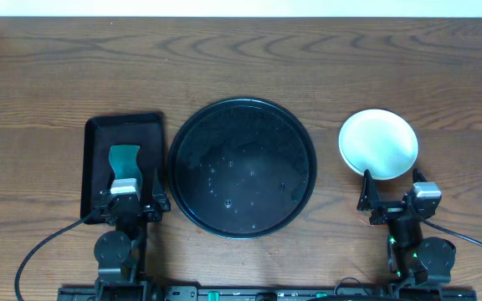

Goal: Clean dirty plates on tray and stack at the side

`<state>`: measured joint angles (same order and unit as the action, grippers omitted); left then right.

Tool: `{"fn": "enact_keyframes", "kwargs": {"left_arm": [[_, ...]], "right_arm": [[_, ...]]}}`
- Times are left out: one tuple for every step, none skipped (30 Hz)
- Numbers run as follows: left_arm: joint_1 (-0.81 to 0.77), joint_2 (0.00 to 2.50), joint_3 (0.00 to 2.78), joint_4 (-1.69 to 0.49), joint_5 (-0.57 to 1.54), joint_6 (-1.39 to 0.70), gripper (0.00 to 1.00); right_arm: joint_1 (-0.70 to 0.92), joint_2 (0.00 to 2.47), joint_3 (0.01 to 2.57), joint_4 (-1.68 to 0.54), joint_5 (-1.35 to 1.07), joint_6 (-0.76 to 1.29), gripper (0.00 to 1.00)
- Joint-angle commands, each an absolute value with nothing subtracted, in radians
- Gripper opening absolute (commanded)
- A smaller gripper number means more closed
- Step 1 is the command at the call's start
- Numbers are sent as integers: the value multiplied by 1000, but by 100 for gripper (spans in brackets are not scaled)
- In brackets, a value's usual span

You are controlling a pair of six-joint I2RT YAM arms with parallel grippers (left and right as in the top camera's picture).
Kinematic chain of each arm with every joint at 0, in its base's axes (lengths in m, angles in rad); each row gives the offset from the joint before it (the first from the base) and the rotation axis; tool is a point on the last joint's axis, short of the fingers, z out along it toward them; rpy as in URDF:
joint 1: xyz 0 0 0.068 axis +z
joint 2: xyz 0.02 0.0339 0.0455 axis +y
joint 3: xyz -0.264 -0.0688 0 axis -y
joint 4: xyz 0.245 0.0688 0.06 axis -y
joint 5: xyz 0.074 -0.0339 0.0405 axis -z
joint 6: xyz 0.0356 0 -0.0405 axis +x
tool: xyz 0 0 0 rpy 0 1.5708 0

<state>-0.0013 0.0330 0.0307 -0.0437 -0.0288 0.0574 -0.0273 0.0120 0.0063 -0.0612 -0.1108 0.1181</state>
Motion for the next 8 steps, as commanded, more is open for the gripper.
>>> {"fn": "enact_keyframes", "kwargs": {"left_arm": [[-5,37,4,-70,-34,74,92],[-5,37,4,-70,-34,74,92],[-5,37,4,-70,-34,74,92],[-5,37,4,-70,-34,74,92],[-5,37,4,-70,-34,74,92],[-5,37,4,-70,-34,74,92],[-5,37,4,-70,-34,74,93],[-5,37,4,-70,-34,74,92]], "right_arm": [[-19,7,6,-65,-105,111,99],[-19,7,6,-65,-105,111,99],[-19,7,6,-65,-105,111,99],[-19,7,6,-65,-105,111,99],[-19,7,6,-65,-105,111,99],[-19,7,6,-65,-105,111,99],[-19,7,6,-65,-105,111,99],[-19,7,6,-65,-105,111,99]]}}
